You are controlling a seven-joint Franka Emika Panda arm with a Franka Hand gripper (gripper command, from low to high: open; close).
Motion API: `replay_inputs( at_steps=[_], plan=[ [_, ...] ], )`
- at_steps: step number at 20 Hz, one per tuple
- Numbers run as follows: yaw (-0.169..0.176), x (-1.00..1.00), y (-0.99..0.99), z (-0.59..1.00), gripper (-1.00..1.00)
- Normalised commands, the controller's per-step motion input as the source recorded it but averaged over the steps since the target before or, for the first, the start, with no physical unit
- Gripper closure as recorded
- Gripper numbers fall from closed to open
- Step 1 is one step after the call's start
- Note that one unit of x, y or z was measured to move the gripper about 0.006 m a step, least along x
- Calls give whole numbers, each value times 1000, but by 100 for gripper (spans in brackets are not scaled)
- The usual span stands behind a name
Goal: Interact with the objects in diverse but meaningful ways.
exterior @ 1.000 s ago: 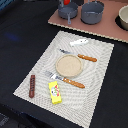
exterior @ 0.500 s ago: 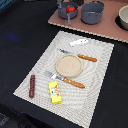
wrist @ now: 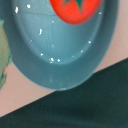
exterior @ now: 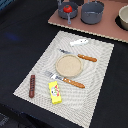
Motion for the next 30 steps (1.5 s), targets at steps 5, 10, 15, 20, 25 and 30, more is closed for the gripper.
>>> replay_inputs(
  at_steps=[5,10,15,20,25,30],
  plan=[
    [-1,607,-666,793,-100],
    [-40,768,-646,623,-100],
    [-11,605,-868,199,-100],
    [0,509,-933,9,-100],
    [0,500,-935,10,-100],
    [0,454,-954,6,-100]
  ],
)
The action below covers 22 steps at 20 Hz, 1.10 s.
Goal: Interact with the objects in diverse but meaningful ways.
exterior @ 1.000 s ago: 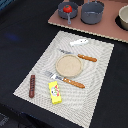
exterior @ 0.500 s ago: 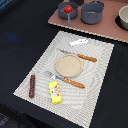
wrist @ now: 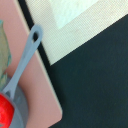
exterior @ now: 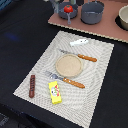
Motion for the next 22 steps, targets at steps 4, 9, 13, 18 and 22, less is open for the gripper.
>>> replay_inputs(
  at_steps=[4,9,13,18,22],
  plan=[
    [0,419,-967,0,-100],
    [0,399,-969,0,-100],
    [0,351,-979,-7,-100],
    [0,326,-985,-24,-100],
    [0,312,-970,-53,-100]
  ],
)
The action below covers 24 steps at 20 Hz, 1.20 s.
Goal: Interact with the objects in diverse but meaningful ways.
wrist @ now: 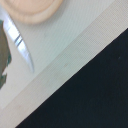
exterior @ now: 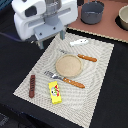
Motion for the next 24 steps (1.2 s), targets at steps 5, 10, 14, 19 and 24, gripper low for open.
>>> replay_inputs(
  at_steps=[5,10,14,19,24],
  plan=[
    [0,311,-930,-78,-100],
    [0,235,-688,-152,-100],
    [-6,44,-528,-269,-100],
    [0,0,-259,-321,-100],
    [0,-90,-262,-365,-100]
  ],
)
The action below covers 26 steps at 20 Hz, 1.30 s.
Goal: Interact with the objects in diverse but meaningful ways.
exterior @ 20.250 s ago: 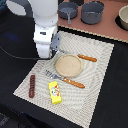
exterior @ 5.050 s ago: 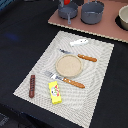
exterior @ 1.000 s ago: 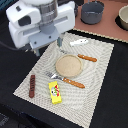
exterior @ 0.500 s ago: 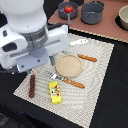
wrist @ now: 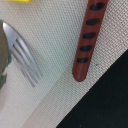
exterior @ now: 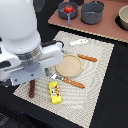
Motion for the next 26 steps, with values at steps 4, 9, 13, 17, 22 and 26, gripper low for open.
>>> replay_inputs(
  at_steps=[4,9,13,17,22,26],
  plan=[
    [0,-143,-267,-376,-100],
    [0,-201,-297,-370,-100],
    [0,-175,-255,-314,-100],
    [0,-114,-194,-266,100],
    [0,-70,-186,-232,100],
    [0,-79,-198,-241,100]
  ],
)
